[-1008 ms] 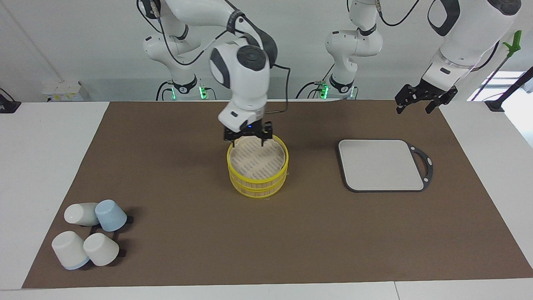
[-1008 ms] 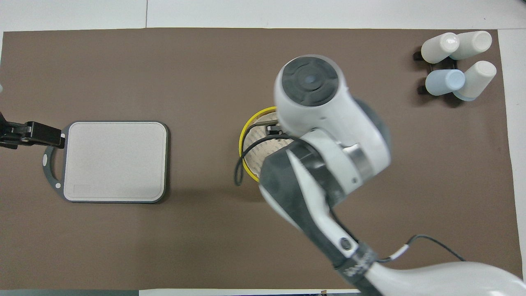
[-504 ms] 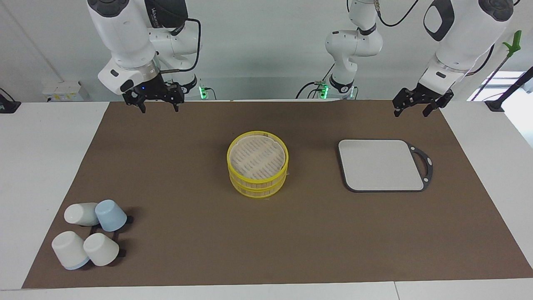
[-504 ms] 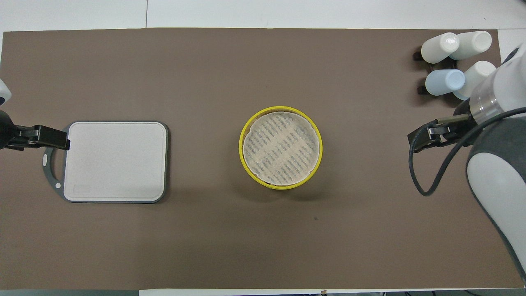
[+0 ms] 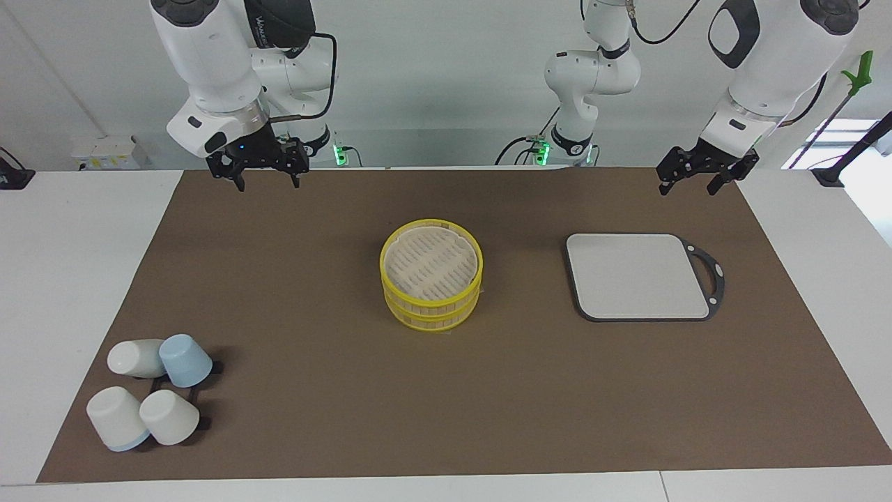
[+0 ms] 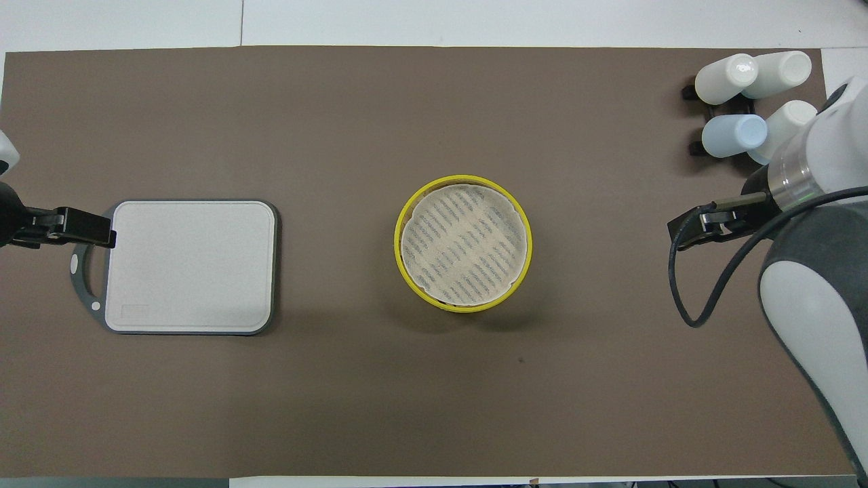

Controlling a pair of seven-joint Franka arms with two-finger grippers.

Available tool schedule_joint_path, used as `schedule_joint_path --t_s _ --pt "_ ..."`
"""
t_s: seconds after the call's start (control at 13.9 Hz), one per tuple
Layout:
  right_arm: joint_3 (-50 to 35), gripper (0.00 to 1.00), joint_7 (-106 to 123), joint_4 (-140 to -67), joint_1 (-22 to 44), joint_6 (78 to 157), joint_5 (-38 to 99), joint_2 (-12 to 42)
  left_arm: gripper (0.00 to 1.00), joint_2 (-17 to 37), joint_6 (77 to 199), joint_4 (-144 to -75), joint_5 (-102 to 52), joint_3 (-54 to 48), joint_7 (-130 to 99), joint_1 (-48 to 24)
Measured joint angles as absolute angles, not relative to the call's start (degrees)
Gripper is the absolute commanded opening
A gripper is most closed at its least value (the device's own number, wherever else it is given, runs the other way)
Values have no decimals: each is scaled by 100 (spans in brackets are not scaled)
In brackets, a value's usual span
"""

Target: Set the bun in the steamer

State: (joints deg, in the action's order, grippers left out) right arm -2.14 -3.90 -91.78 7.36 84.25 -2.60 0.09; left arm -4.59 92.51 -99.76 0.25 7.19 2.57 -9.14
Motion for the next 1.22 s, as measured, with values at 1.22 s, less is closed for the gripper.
schedule_joint_path --t_s 1.22 --pt "-77 100 -343 -8902 101 8799 103 -52 100 -472 9252 -9976 25 705 257 -927"
